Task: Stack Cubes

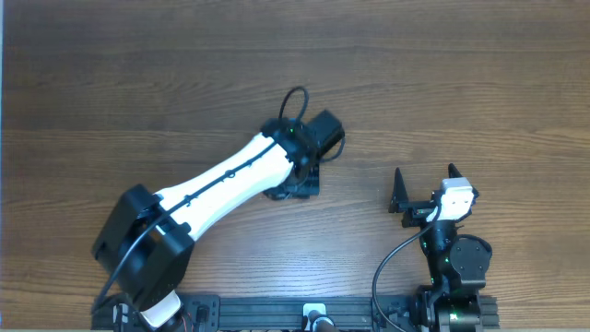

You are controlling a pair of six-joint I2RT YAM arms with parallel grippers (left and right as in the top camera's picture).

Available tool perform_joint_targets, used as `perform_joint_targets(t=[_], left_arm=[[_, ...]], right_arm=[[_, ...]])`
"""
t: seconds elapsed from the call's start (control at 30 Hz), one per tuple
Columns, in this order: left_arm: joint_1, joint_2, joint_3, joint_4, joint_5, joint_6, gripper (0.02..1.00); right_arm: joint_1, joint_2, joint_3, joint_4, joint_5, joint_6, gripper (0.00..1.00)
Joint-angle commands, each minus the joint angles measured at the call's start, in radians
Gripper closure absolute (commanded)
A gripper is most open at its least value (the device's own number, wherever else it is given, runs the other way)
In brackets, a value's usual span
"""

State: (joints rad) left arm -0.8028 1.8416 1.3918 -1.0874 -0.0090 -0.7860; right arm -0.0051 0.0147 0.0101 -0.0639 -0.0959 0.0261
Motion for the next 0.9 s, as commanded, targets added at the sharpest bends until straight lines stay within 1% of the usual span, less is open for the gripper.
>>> perform_joint_targets(t=[0.03, 0.43, 0.9], left_arm=[[0.027, -0.028, 0.089, -0.021, -0.019, 0.016, 0.978], [0.080, 0.031, 0.110, -0.005, -0.019, 0.046, 0.982], [0.083, 0.086, 0.121, 0.002, -0.019, 0.049, 0.980]], right_arm=[[0.006, -0.009, -0.005, -0.003, -0.008, 0.002, 0.009], [0.006, -0.009, -0.005, -0.003, -0.008, 0.002, 0.009], [0.006, -0.009, -0.005, -0.003, -0.008, 0.002, 0.009]])
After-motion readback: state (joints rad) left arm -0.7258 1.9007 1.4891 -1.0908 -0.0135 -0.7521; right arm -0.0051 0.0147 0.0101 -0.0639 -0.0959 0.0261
